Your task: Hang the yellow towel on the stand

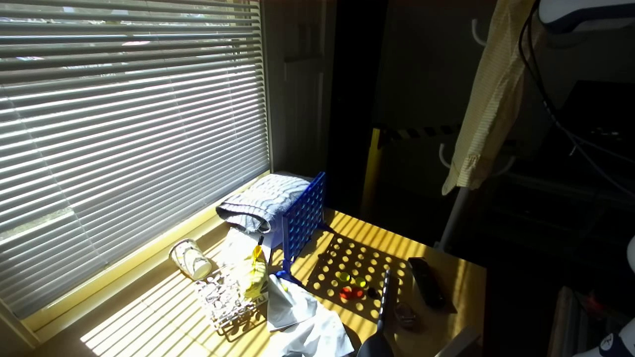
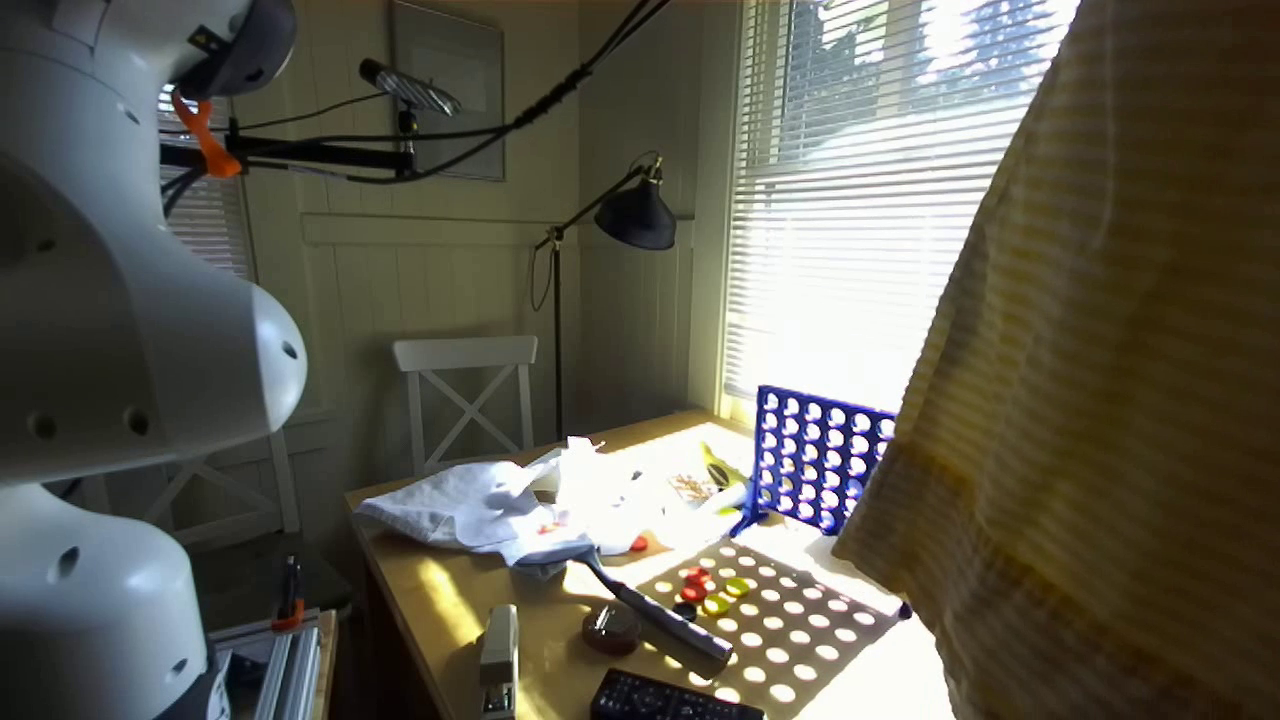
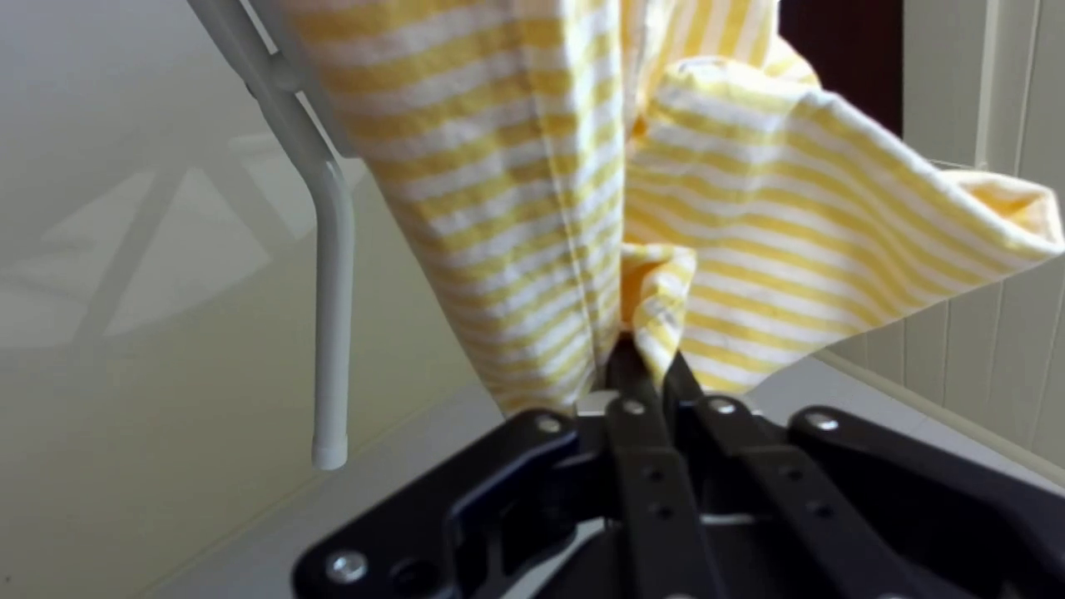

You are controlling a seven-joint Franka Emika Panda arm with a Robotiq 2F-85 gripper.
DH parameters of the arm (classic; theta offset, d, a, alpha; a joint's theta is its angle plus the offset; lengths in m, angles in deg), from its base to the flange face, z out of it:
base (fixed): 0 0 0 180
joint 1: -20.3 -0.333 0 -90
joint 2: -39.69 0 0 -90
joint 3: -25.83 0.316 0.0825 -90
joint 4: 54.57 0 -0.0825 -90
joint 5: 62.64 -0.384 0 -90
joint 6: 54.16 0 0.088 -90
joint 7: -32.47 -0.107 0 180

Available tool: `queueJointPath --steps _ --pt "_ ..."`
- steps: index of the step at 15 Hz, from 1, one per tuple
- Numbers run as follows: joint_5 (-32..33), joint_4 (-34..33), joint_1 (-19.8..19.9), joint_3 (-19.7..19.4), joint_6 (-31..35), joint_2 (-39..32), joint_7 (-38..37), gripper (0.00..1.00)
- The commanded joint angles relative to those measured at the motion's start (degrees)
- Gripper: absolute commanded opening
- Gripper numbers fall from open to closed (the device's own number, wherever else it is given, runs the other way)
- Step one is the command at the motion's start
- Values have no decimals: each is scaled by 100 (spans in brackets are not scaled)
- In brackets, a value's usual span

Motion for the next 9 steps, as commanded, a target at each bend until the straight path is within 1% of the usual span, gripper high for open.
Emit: queueJointPath --steps 1,4,8,9 --pt "-381 -124 234 154 184 -57 336 1" --pt "-441 -147 375 288 231 -165 383 1" --pt "-545 -306 730 612 293 -297 391 1" --pt "-310 -338 911 699 283 -278 110 1"
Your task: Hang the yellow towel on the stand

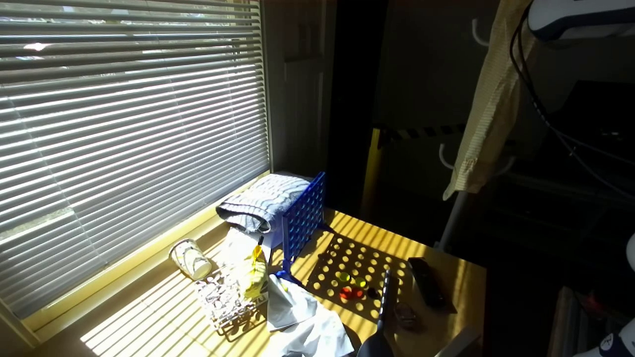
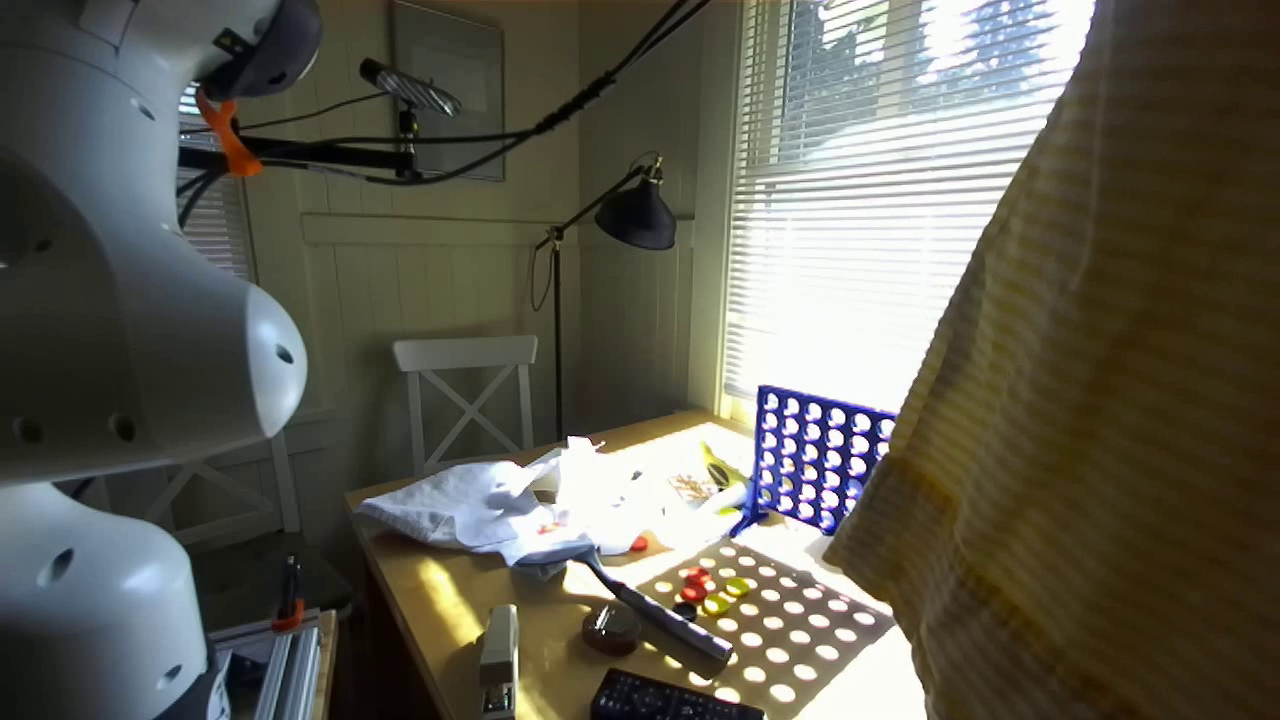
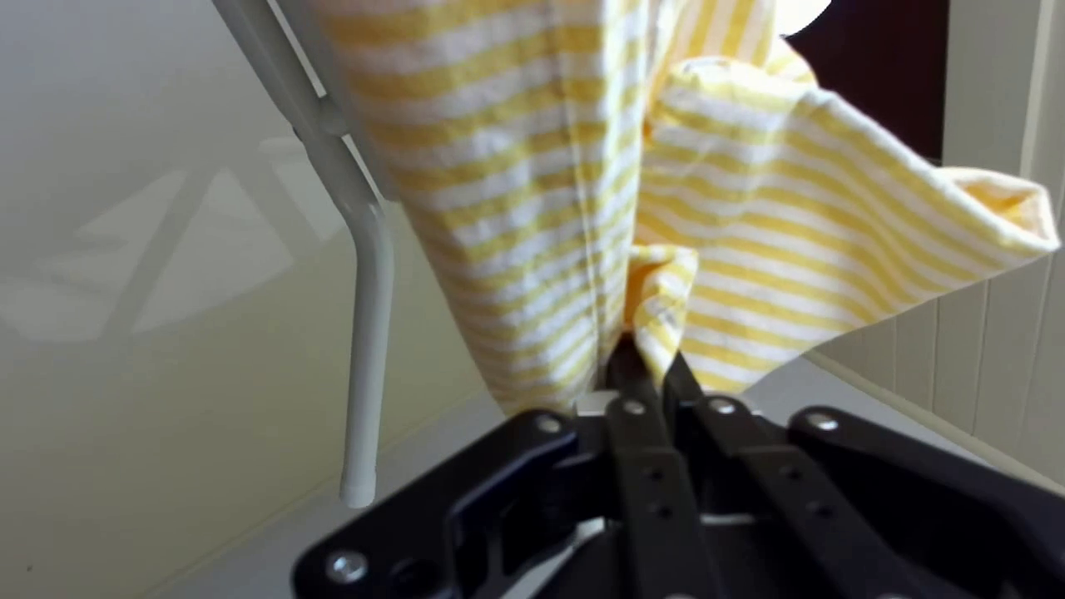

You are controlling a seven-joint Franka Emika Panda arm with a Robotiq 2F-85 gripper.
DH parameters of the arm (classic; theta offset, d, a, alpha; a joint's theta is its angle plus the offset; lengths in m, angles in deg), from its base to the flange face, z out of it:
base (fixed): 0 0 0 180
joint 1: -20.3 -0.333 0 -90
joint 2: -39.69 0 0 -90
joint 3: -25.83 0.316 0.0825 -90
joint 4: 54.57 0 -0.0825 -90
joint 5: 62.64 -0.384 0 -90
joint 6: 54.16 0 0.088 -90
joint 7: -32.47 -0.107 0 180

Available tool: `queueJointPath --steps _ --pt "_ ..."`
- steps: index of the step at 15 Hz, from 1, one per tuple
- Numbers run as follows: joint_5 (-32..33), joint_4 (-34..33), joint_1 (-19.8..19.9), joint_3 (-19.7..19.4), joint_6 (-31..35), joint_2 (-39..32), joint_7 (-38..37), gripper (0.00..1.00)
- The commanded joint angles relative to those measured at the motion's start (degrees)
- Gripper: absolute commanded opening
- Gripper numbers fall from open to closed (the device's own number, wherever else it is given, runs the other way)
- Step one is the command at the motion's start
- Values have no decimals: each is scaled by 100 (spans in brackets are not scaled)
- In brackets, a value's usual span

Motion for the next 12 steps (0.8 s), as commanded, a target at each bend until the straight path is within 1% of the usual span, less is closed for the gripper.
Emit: queueJointPath --steps 1,4,5,8,10,12 --pt "-49 -327 504 372 181 -164 -54 1" --pt "-56 -483 869 667 193 -187 -75 1" --pt "-324 -534 869 747 214 -239 221 1" --pt "-415 -659 1120 922 254 -258 243 1" --pt "-454 -677 1146 930 275 -245 261 1" --pt "-465 -625 1052 838 329 -198 280 1"
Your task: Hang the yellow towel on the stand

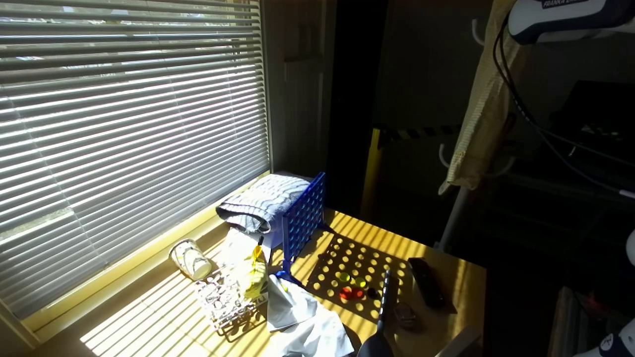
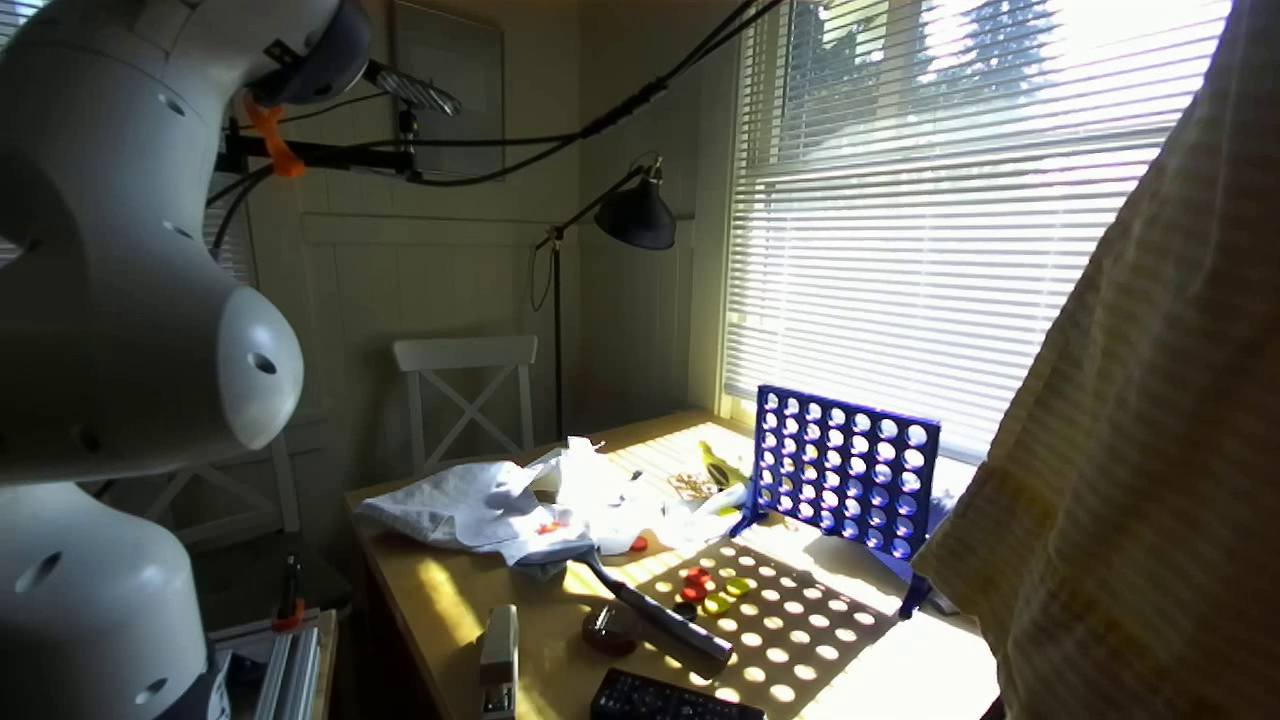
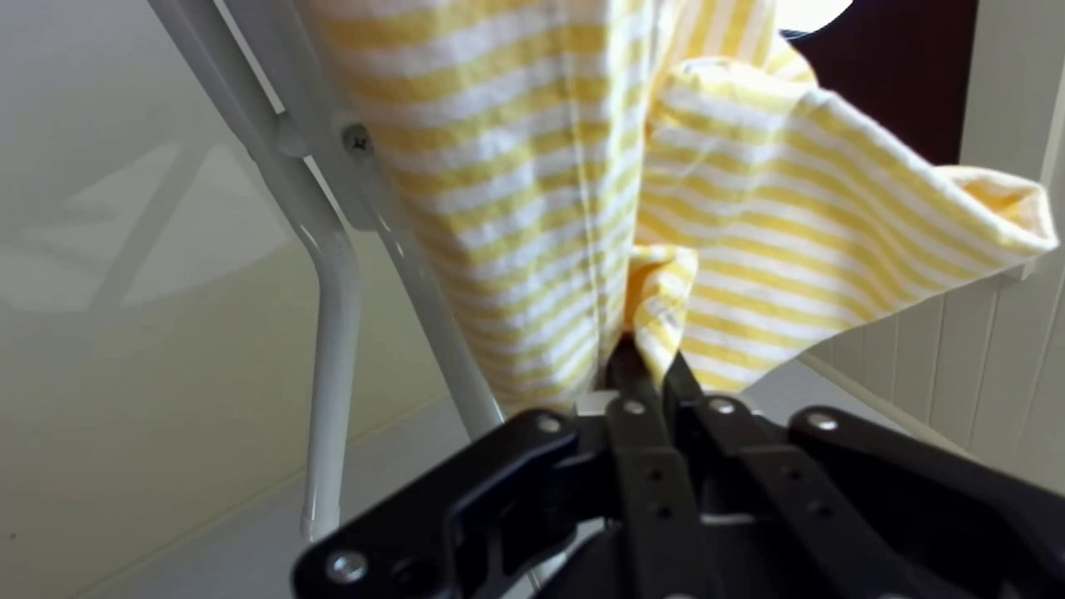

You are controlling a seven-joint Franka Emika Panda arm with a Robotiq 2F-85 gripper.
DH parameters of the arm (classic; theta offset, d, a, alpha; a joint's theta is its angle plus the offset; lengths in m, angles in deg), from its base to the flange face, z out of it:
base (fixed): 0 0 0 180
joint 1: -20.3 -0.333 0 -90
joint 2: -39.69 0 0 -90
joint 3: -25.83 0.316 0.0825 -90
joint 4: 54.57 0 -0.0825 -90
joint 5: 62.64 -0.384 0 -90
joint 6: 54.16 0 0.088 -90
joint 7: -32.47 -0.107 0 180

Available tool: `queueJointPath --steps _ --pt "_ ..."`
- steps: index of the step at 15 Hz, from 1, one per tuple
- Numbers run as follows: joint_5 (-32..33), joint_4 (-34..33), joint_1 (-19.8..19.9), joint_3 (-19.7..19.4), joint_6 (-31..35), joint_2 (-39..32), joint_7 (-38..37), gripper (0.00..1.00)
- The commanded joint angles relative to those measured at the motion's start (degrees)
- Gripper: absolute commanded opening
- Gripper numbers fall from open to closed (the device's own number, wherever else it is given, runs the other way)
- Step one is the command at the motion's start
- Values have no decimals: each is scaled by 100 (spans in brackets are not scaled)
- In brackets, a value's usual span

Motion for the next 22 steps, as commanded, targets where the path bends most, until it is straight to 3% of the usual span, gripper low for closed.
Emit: queueJointPath --steps 1,8,15,22 --pt "-265 -85 -88 -71 217 -30 286 1" --pt "-458 234 -399 -462 332 164 532 1" --pt "-807 546 365 -382 112 597 211 1" --pt "-1117 906 564 -184 -14 848 195 1"
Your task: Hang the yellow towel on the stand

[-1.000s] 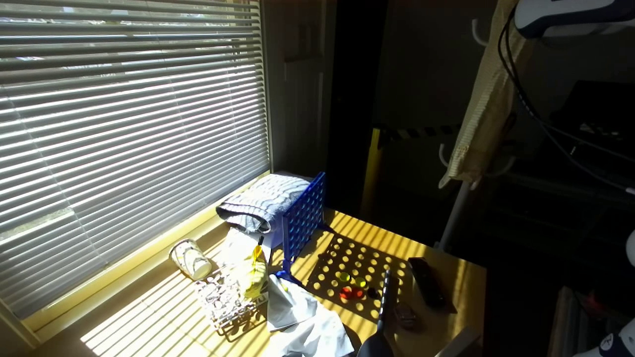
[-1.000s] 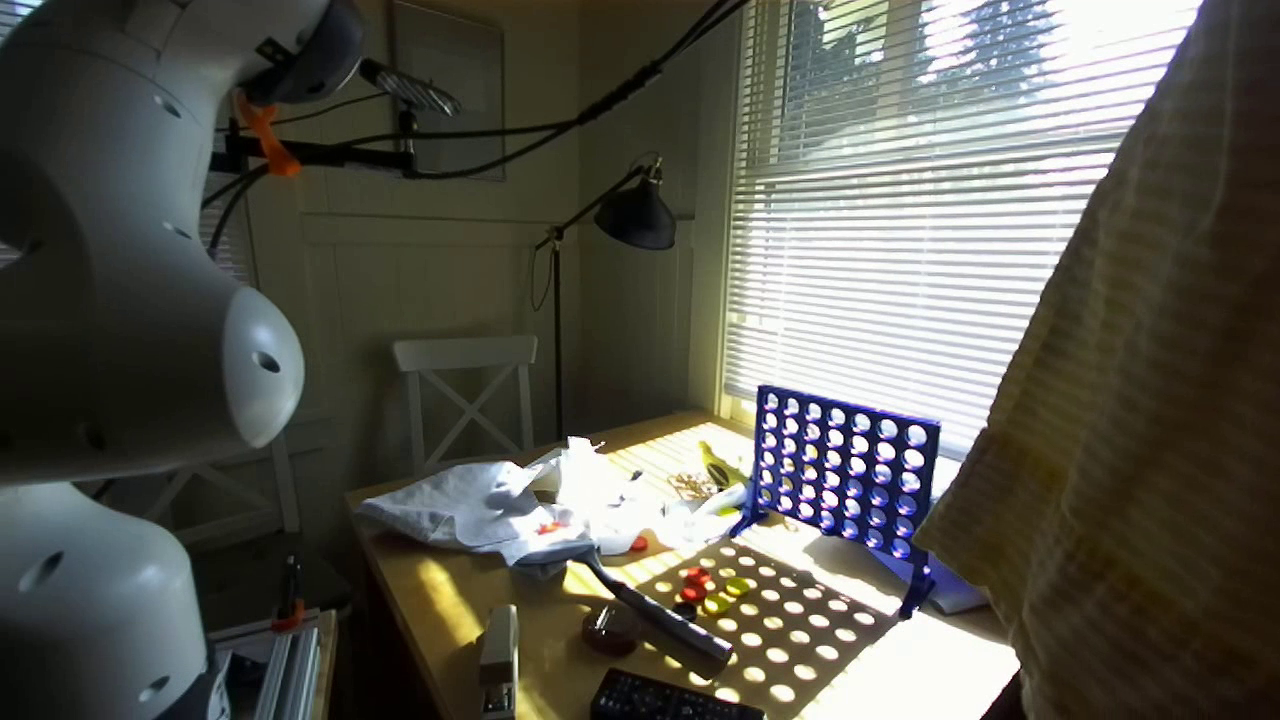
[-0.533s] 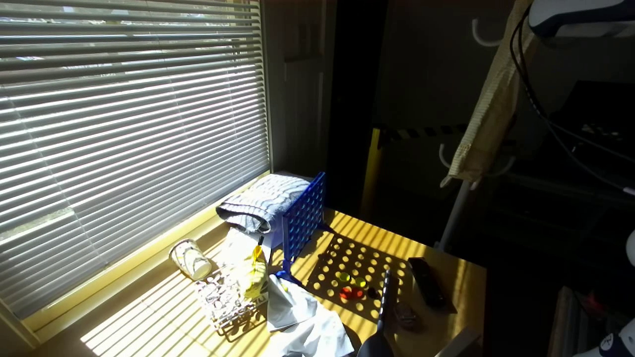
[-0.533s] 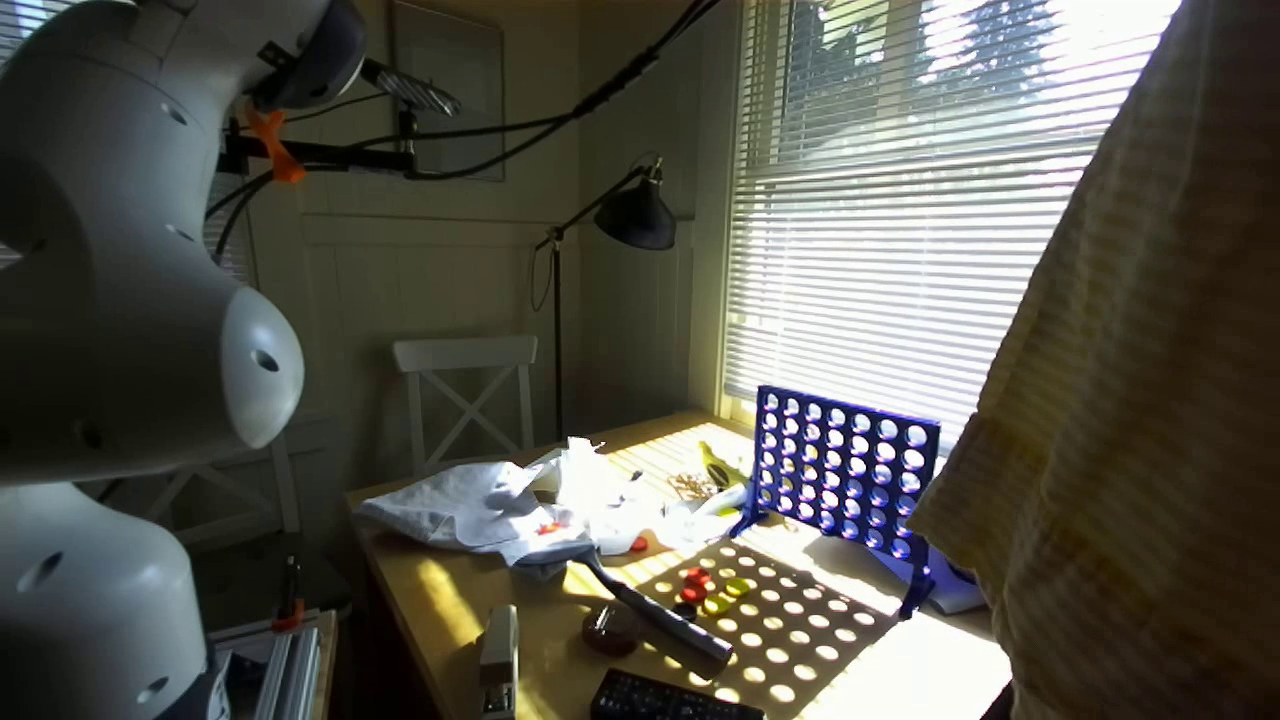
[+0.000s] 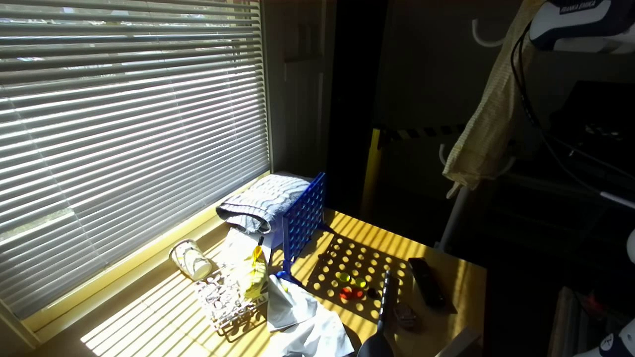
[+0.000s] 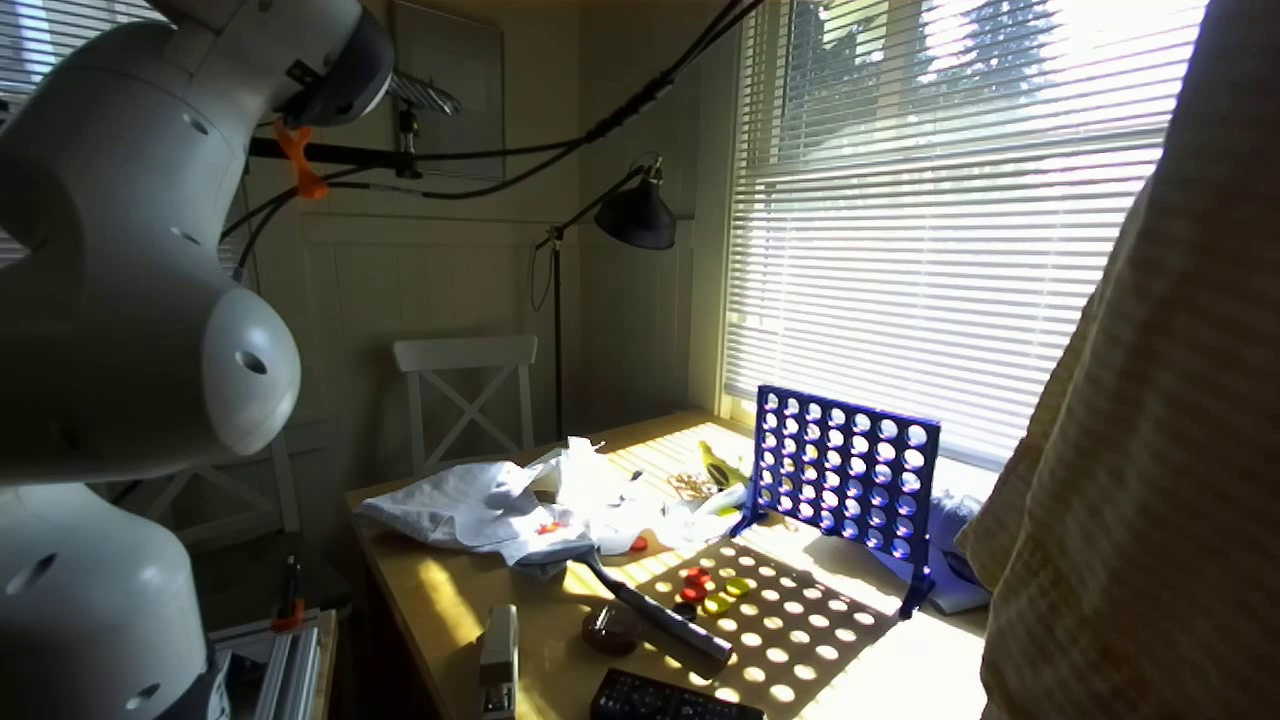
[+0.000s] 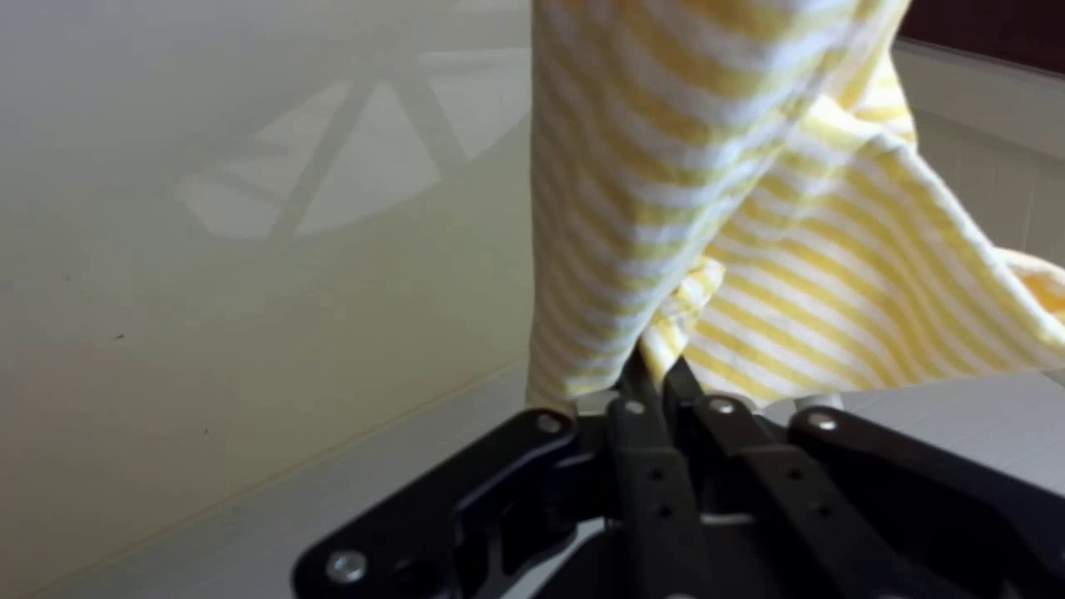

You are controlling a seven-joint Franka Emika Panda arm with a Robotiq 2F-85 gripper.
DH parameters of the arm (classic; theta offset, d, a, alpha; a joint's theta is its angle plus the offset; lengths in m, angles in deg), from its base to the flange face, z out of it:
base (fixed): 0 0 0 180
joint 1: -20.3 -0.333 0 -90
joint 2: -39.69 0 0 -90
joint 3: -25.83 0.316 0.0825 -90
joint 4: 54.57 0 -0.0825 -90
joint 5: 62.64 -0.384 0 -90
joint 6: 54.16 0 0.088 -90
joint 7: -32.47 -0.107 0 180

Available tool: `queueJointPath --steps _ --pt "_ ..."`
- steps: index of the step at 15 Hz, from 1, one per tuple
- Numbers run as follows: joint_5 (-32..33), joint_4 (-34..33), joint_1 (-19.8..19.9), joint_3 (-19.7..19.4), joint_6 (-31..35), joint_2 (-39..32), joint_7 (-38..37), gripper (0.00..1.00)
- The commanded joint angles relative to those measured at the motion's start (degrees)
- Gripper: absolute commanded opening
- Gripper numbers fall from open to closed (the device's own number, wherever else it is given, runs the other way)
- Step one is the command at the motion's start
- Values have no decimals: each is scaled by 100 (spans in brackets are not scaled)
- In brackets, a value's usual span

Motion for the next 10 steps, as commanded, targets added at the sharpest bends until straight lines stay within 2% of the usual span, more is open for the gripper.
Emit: queueJointPath --steps 1,10 --pt "-315 246 153 99 -199 394 -95 1" --pt "-727 895 -19 -21 -458 906 -22 1"
